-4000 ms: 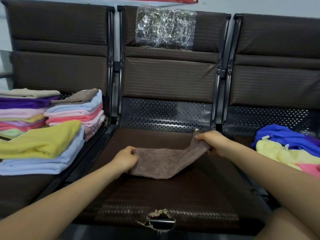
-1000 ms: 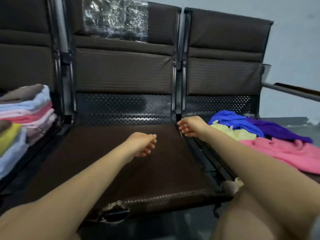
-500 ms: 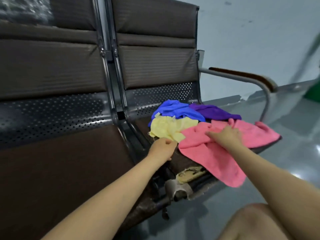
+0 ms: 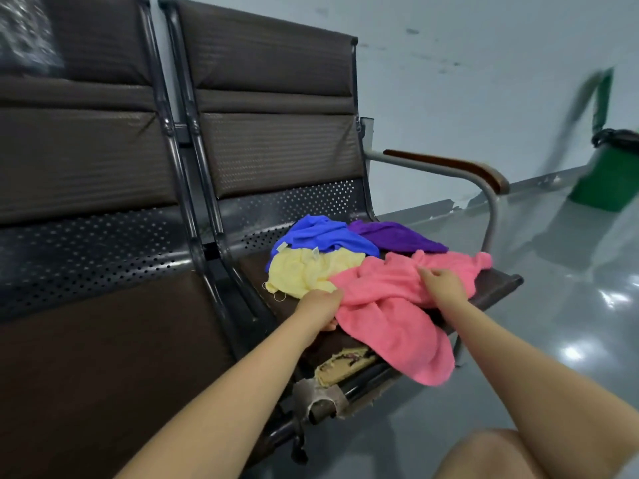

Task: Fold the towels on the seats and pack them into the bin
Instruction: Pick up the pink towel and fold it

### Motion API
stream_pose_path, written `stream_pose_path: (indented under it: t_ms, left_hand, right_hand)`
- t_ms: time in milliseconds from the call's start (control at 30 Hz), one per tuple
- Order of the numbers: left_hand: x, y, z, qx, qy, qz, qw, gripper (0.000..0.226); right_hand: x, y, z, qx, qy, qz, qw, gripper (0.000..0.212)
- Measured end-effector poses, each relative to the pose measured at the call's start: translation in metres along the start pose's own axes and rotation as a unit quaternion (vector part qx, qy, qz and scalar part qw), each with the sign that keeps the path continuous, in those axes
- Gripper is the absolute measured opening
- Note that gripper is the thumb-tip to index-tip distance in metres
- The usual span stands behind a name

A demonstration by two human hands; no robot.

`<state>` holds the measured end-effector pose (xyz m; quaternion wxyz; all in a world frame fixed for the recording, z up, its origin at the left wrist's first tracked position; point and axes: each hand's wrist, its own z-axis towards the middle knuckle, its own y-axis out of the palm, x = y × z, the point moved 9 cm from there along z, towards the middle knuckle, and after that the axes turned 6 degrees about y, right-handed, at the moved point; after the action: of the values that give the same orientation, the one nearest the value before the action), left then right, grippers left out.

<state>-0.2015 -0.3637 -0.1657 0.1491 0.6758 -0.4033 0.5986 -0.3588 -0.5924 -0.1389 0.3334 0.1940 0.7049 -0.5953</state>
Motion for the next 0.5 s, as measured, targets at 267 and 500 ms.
stream_pose_path:
  t_ms: [267, 500]
  left_hand:
    - [0.037, -0.016, -0.024, -0.046, 0.023, -0.167, 0.985, 0.044]
    - [0.114, -0.11, -0.069, 0.008, 0.127, -0.295, 0.947, 0.054]
  right_hand:
    - [-0.092, -0.068, -0.084, -0.131, 0.025, 0.665, 0.735, 0.032]
    - [-0.225, -0.082, -0.204, -0.178, -0.084, 0.503, 0.842, 0.038]
